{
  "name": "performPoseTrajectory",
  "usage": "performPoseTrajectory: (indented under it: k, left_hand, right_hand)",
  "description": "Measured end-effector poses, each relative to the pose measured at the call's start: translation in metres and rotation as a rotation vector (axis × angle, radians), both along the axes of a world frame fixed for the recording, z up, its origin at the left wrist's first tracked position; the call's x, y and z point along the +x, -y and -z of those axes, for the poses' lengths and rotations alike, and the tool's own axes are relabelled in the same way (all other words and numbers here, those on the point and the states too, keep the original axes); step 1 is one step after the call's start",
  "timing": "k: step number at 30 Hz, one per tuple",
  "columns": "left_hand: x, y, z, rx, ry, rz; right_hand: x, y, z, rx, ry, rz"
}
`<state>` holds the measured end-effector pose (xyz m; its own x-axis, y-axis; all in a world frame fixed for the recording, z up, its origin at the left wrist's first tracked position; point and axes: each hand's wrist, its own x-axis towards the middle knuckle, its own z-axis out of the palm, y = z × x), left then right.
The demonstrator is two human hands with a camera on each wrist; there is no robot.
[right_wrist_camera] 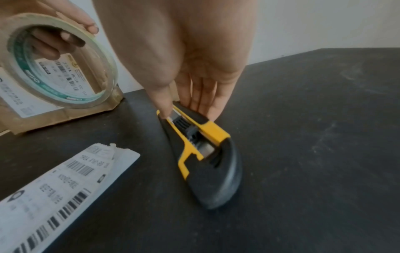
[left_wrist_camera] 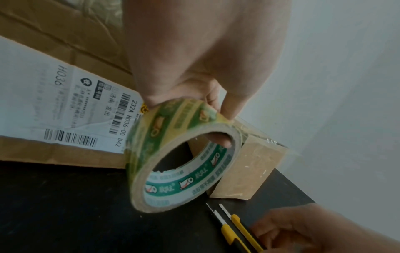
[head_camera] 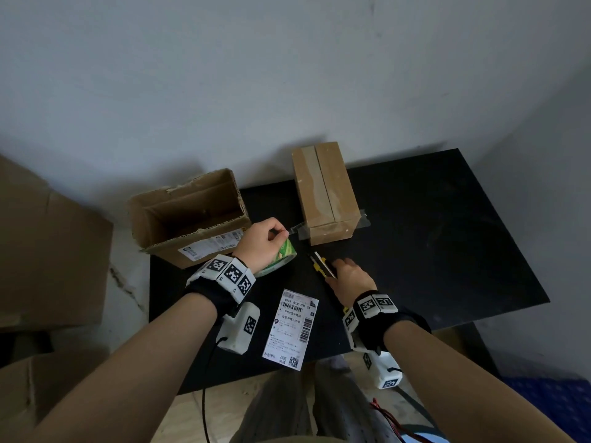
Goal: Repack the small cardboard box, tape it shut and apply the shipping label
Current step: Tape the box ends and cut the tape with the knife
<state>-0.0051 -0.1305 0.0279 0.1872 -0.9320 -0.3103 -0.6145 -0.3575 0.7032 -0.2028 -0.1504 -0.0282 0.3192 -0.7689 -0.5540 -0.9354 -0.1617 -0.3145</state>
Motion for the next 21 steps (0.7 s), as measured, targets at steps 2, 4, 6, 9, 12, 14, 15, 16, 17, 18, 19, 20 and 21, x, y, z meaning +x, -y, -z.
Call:
performPoseTrajectory:
  k: [2,4,6,9,12,14,15,16,17,18,19,20,21]
  left_hand:
    - [0.000,0.000,0.000,0.001,0.002,0.003]
    - [-0.001,0.000,-0.001,0.006,0.008,0.015]
    - [-0.002,0.000,-0.002,0.004,0.010,0.016]
    - [-0.002,0.000,-0.002,0.001,0.005,0.005]
    - [-0.001,0.000,-0.001,-0.009,-0.005,0.009]
    - [-0.001,-0.001,-0.001,-0.015,-0.003,0.006]
    - [0.000,-0.002,0.000,-0.014,0.003,0.005]
    - [0.000,-0.003,0.001,-0.010,0.011,0.008]
    - [0.001,-0.004,0.001,-0.001,0.019,0.017]
    - [0.002,-0.005,0.001,0.011,0.022,0.030]
    - [0.003,-0.006,0.001,0.019,0.023,0.043]
    - [0.004,-0.006,0.001,0.020,0.026,0.054]
    - [0.006,-0.006,0.001,0.018,0.034,0.065]
  right_hand:
    - [0.000,0.001,-0.004,-0.093,0.003,-0.035]
    - [0.002,0.001,-0.014,-0.375,0.140,-0.112]
    - [0.006,0.003,-0.025,-0.717,0.285,-0.214]
    - [0.015,0.009,-0.042,-0.867,0.300,-0.342]
    - [0.021,0.021,-0.049,-0.730,0.159,-0.444]
    - [0.021,0.024,-0.053,-0.610,0.080,-0.498]
    - [0.021,0.026,-0.054,-0.573,0.061,-0.524]
    - [0.020,0.027,-0.056,-0.550,0.045,-0.544]
    - [0.020,0.029,-0.058,-0.541,0.028,-0.559]
    - [0.020,0.029,-0.059,-0.534,0.014,-0.571]
    - [0.021,0.030,-0.060,-0.525,0.007,-0.577]
    - [0.021,0.030,-0.060,-0.514,0.007,-0.578]
    - [0.022,0.030,-0.060,-0.506,0.012,-0.580]
